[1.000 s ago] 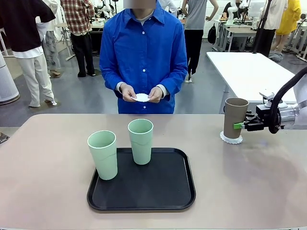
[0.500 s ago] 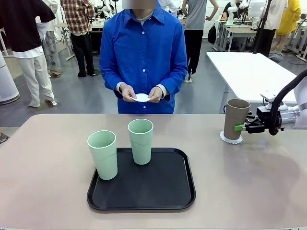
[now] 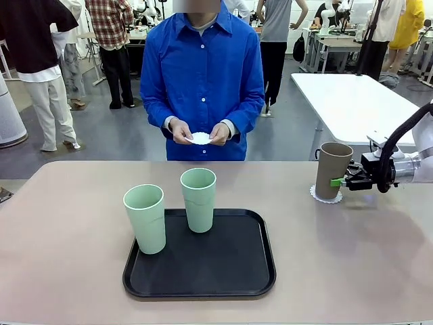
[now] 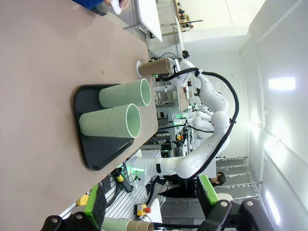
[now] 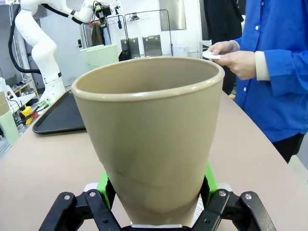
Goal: Place coasters on the table and set cups on them.
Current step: Pick up one Reusable plastic cup and place it on a coaster set by the human.
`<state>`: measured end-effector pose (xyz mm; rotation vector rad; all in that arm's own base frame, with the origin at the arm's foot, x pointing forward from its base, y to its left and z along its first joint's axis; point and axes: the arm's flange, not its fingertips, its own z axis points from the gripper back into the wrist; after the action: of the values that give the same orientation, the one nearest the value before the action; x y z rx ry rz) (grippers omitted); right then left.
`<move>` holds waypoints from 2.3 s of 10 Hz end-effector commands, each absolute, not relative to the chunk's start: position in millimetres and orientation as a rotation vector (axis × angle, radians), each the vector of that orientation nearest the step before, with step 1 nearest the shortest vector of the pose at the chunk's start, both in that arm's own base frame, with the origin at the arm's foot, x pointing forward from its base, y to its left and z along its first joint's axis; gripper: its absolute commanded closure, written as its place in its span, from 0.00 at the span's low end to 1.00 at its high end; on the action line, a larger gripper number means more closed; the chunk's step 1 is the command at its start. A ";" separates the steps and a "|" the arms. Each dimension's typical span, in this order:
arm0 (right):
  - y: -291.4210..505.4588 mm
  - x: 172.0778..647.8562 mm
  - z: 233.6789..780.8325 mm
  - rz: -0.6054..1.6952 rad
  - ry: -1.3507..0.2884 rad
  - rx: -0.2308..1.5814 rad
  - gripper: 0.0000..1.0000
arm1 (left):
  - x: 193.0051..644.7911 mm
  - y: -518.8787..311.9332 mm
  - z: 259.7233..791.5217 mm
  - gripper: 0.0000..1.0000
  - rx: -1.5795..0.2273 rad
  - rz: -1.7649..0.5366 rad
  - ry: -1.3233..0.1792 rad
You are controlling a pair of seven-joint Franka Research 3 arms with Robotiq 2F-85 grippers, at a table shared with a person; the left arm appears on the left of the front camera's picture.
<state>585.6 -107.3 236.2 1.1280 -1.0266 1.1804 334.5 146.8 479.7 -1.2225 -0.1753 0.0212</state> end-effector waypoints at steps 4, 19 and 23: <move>-111.2 593.1 234.1 1.197 -1.021 1.155 0.16 | 334.2 147.4 481.3 0.00 -1.234 0.013 -0.184; -130.0 595.7 230.9 1.175 -0.966 1.141 0.00 | 334.2 147.4 481.3 0.00 -1.234 0.013 -0.184; -148.6 592.6 234.2 1.160 -0.978 1.131 0.00 | 334.2 147.4 481.3 0.00 -1.234 0.013 -0.184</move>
<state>588.1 -142.6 231.4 1.1107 -1.0056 1.1604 334.5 146.8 479.7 -1.2225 -0.1752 0.0212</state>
